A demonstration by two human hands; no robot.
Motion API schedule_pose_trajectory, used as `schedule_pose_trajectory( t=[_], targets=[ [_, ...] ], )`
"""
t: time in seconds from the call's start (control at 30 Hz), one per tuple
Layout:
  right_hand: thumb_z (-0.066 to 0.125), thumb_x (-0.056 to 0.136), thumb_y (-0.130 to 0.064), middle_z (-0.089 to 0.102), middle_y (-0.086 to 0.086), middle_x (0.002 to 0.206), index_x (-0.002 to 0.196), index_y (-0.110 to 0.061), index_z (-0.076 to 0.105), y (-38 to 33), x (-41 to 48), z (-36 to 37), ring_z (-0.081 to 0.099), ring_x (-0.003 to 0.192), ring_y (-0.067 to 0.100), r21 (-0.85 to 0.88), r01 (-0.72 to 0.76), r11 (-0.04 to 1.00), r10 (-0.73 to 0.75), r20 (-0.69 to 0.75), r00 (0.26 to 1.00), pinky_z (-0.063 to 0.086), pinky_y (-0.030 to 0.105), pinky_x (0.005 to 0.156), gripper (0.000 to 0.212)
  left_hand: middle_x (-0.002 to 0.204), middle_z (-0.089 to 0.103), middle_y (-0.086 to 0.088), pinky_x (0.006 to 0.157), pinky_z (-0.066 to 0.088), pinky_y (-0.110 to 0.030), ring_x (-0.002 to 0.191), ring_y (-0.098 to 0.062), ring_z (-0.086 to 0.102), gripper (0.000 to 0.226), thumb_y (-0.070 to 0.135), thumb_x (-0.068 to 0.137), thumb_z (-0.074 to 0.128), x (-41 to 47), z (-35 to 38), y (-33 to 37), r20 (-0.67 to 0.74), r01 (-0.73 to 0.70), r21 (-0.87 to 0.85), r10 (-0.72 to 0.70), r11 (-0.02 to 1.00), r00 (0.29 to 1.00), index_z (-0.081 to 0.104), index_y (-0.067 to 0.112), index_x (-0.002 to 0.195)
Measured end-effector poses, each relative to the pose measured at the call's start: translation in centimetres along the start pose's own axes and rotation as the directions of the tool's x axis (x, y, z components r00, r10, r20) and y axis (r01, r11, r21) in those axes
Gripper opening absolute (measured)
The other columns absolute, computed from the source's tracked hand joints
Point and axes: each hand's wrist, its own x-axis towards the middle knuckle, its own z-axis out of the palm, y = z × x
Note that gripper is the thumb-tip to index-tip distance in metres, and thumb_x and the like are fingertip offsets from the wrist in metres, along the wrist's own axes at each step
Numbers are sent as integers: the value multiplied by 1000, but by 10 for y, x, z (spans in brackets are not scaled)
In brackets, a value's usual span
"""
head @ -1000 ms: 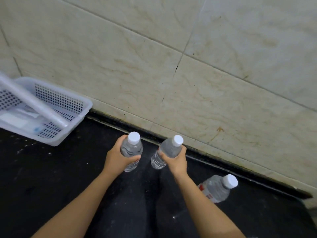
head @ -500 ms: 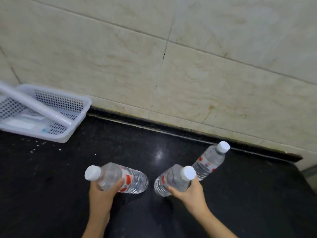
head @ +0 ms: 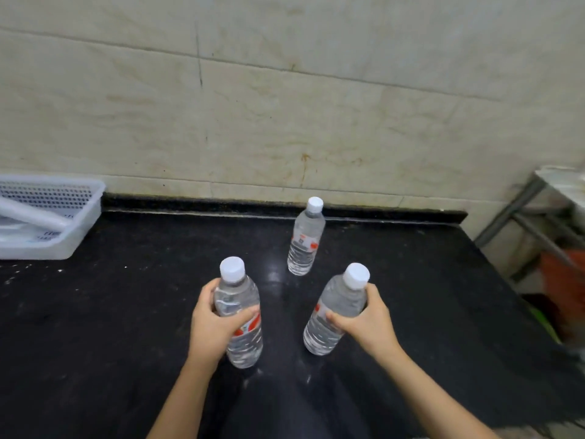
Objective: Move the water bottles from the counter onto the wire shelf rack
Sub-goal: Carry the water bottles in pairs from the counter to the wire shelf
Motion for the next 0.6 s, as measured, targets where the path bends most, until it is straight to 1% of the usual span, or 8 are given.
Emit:
schedule_pose_trajectory(
  t=[0.07,0.13,0.27,0.33,0.4,0.43,0.5,0.6],
  targets=[
    [86,49,-24,62,-12,93,94,-27,48,9,-13,-35,60,86,4,14,7,1000,-6,-46,999,46,22,70,59,95,66,8,72,50,-27,85,-10,65,62,-5,56,81,-16,30,7,44,-29,-6,30,1000,999,54,37,94],
    [86,49,-23,62,-12,93,92,-30,48,19,-30,-73,60,86,5,33,17,999,-13,-99,995,47,25,72,58,96,66,7,74,49,-29,85,-11,64,63,-6,56,80,-35,64,15,86,-60,-24,62,998,994,53,35,97],
    [86,49,-19,61,-12,92,88,-31,49,48,-76,-154,60,85,3,80,27,996,-8,-228,974,44,19,66,55,95,66,6,72,50,-28,83,-10,64,60,-5,58,80,-85,138,23,171,-84,-74,95,994,981,55,33,96],
    [86,49,-17,61,-12,92,88,-31,49,65,-100,-196,60,85,3,77,16,997,7,-292,957,45,21,66,55,96,67,5,68,50,-25,82,-9,65,57,-3,59,79,-112,176,22,221,-58,-109,81,992,972,56,32,98],
    [86,50,-14,62,-10,90,87,-30,50,82,-122,-235,60,83,7,72,-4,997,29,-347,937,48,28,68,54,96,69,2,64,50,-21,82,-11,67,54,-1,61,78,-137,212,19,289,-2,-142,43,990,956,57,30,100],
    [85,50,-13,61,-10,89,87,-29,50,90,-131,-254,60,82,6,71,-15,997,40,-367,929,48,29,67,54,96,69,1,61,51,-19,82,-13,68,53,0,62,78,-150,230,16,327,26,-145,24,989,945,57,29,101],
    [84,50,-13,60,-13,88,86,-31,48,105,-147,-288,58,81,1,63,-38,997,61,-405,912,44,23,64,54,97,70,-1,60,51,-18,84,-16,69,53,0,62,78,-174,263,9,394,56,-129,0,990,919,57,27,102],
    [84,51,-9,57,-16,86,85,-30,47,121,-164,-329,55,78,-3,79,-68,995,98,-486,868,40,18,61,55,97,70,-1,64,52,-23,85,-18,69,57,0,59,80,-200,302,6,485,78,-75,-32,994,874,57,24,106]
  ],
)
